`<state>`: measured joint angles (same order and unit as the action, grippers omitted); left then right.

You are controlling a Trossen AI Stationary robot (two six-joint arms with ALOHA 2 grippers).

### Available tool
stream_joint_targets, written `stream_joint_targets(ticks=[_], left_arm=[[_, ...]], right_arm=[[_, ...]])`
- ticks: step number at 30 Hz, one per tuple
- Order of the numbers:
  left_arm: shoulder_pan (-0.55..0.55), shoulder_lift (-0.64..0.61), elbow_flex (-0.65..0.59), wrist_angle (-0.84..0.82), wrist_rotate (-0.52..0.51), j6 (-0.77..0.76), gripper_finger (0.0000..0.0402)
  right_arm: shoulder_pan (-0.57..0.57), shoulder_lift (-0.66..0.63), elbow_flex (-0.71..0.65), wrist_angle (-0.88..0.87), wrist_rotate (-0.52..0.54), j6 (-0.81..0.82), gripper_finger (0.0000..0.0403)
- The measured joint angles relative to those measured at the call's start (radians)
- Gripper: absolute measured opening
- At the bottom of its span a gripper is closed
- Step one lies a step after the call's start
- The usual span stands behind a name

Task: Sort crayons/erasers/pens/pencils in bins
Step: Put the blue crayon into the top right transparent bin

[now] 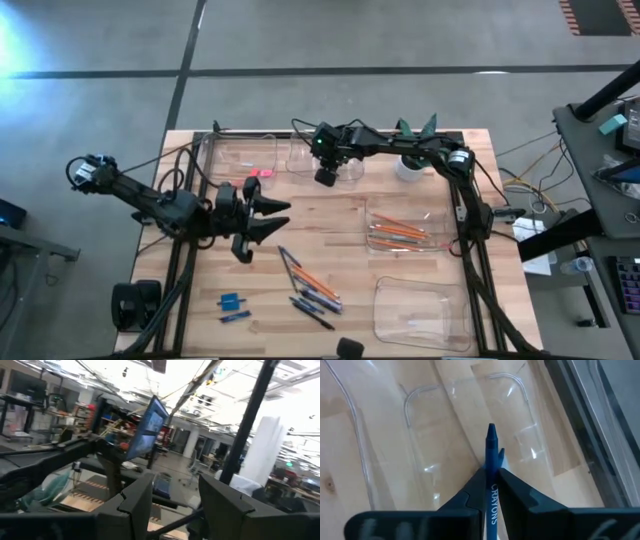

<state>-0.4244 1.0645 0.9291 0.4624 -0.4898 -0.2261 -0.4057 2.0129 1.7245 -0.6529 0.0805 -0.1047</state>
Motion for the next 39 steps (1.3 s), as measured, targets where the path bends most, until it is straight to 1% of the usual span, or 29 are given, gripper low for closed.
stream_joint_targets(ticks=[8, 11, 15, 18, 19, 22, 24, 25, 27, 31, 33, 35, 39], left_arm=[[0.002, -0.005, 0.000, 0.000, -0.021, -0.001, 0.0148], [0.005, -0.007, 0.001, -0.001, -0.021, -0.001, 0.0148], [0.005, -0.019, 0.001, -0.032, -0.021, -0.002, 0.0148], [0.006, -0.054, 0.001, -0.160, -0.024, -0.013, 0.0148], [0.010, -0.069, 0.001, -0.208, -0.035, -0.045, 0.0148], [0.029, -0.104, 0.001, -0.365, -0.080, -0.209, 0.0148], [0.039, -0.116, 0.002, -0.492, -0.083, -0.301, 0.0148], [0.042, -0.118, 0.002, -0.561, -0.069, -0.347, 0.0148], [0.049, -0.119, 0.002, -0.722, 0.001, -0.442, 0.0148], [0.054, -0.102, 0.001, -1.112, 0.224, -0.642, 0.0148], [0.052, -0.080, -0.005, -1.242, 0.350, -0.704, 0.0148], [0.040, -0.046, -0.016, -1.282, 0.471, -0.722, 0.0148], [-0.006, 0.043, -0.052, -1.237, 0.663, -0.755, 0.0148]], right_arm=[[-0.001, 0.000, 0.000, 0.000, 0.000, 0.001, 0.0082], [-0.001, -0.001, 0.000, -0.001, 0.000, 0.031, 0.0100], [-0.001, -0.033, 0.010, -0.059, -0.001, 0.035, 0.0116], [0.003, -0.084, 0.031, -0.114, -0.001, 0.019, 0.0120], [0.006, -0.104, 0.034, -0.134, -0.001, 0.027, 0.0120], [0.022, -0.158, 0.035, -0.197, -0.002, 0.078, 0.0117], [0.038, -0.192, 0.035, -0.245, -0.008, 0.128, 0.0113], [0.047, -0.208, 0.035, -0.263, -0.009, 0.151, 0.0112], [0.069, -0.236, 0.035, -0.301, -0.009, 0.181, 0.0108], [0.123, -0.269, 0.034, -0.344, -0.009, 0.178, 0.0103], [0.147, -0.277, 0.034, -0.343, -0.009, 0.184, 0.0100], [0.170, -0.280, 0.034, -0.344, -0.009, 0.191, 0.0098], [0.205, -0.278, 0.034, -0.351, -0.007, 0.199, 0.0095]])
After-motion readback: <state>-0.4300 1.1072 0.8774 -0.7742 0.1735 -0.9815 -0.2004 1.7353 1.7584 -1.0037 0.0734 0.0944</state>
